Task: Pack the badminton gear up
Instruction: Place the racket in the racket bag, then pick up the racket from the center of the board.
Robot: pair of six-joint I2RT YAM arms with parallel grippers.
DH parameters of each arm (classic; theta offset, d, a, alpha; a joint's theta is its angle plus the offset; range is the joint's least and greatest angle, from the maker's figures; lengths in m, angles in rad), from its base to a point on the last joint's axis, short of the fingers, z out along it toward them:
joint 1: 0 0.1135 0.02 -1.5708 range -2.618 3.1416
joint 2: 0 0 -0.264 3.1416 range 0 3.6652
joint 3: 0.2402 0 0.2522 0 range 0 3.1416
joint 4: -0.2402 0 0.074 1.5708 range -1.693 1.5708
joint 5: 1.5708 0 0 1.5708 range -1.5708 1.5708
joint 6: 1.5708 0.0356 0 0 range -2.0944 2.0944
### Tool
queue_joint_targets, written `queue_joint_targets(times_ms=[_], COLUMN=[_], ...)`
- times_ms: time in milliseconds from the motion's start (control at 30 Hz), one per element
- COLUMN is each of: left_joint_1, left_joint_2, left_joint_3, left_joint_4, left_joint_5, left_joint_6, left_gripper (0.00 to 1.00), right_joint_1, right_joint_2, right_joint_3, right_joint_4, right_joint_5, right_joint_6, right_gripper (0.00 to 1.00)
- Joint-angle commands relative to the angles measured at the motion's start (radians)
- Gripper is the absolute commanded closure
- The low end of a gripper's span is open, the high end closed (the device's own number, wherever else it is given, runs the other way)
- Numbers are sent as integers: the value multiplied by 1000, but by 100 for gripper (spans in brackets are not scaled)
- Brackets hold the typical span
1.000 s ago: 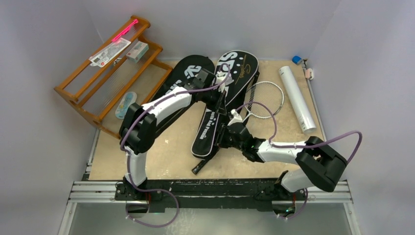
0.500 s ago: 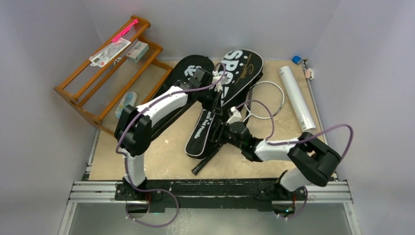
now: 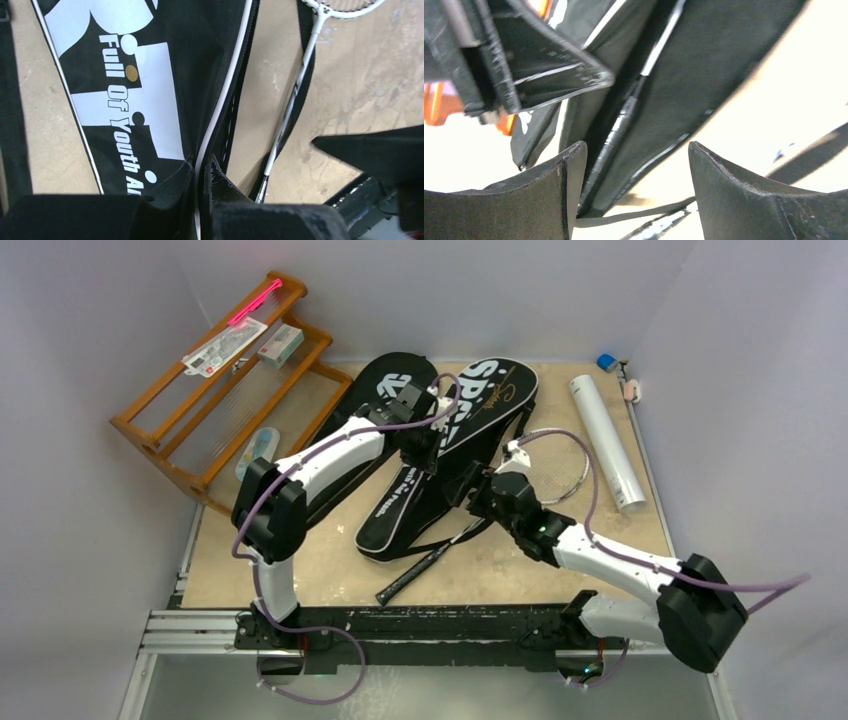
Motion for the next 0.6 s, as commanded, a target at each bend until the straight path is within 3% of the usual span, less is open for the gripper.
queue_joint_targets(times_ms=[0,133,300,567], left_joint_1=[-1,-1,-1,-2], left_joint_2=[5,13,25,35], left_joint_3=[51,55,60,65], left_joint_4=[-14,-21,-27,-32], left_joint_5=[-122,-146,-143,-128], left_joint_6=[33,37,38,40], left_gripper=[100,100,100,100], right_joint_1=[-77,-140,-219,-221], right_joint_2=[-64,-66,49,249], right_joint_3=[30,45,106,287], right_joint_4=[-277,-450,-506,-598], right_joint_5=[67,99,30,23], right_joint_6=[90,156,158,208], right_gripper=[25,31,49,61])
